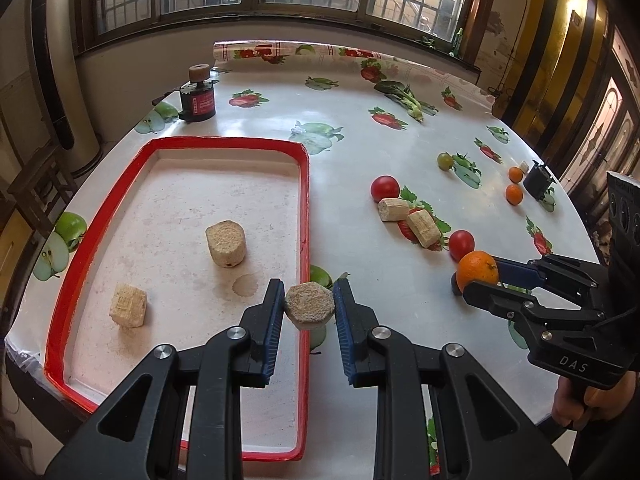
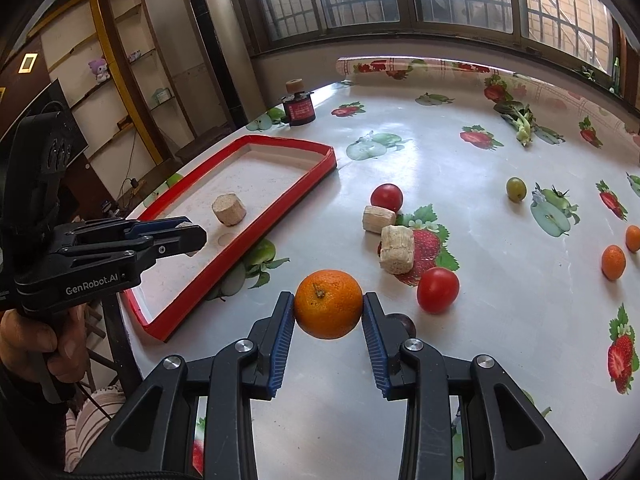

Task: Organize fruits
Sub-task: 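Carry the hexagonal piece and the orange over the red tray, then open the left gripper to drop the piece while the right gripper lowers and releases the orange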

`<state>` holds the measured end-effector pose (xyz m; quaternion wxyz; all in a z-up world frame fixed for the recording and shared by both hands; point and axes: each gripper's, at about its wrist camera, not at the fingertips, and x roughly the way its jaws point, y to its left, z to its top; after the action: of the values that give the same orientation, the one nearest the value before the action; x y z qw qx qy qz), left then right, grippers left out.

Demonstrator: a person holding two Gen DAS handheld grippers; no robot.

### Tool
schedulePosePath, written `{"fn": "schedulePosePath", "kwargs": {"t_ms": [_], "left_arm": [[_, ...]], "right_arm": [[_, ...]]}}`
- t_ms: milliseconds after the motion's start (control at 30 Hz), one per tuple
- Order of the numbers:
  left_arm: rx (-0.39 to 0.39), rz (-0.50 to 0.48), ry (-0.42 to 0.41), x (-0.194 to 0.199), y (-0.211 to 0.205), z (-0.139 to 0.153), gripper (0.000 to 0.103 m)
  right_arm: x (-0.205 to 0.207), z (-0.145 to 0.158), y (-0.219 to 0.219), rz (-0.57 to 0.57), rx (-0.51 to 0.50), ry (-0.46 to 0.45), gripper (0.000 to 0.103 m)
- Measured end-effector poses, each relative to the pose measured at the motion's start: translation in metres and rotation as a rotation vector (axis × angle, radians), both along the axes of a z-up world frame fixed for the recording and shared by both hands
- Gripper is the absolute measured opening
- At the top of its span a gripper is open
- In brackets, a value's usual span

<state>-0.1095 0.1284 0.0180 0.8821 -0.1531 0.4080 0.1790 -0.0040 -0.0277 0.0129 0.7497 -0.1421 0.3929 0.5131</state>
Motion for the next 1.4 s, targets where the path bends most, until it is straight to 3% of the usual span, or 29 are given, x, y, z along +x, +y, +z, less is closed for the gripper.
{"fn": "schedulePosePath", "kwargs": {"t_ms": [900,1167,1400], "left_arm": [[-0.021,0.143,0.014,-0.033,0.079,-0.008,0.023],[-0.042,0.179,0.031,-0.026,0.111,-0.015,0.023],[-0.068,0.206,0.066,-0.010,0.139,-0.028,0.023]], "right_arm": [[-0.012,0.001,0.097,0.131,0.002,0.037,0.035],[0.001,0.002,0.143,0.155,0.001,0.055,0.035],[0.014,-0.015,0.191,0.169,-0.053,0.067,0.035]]}}
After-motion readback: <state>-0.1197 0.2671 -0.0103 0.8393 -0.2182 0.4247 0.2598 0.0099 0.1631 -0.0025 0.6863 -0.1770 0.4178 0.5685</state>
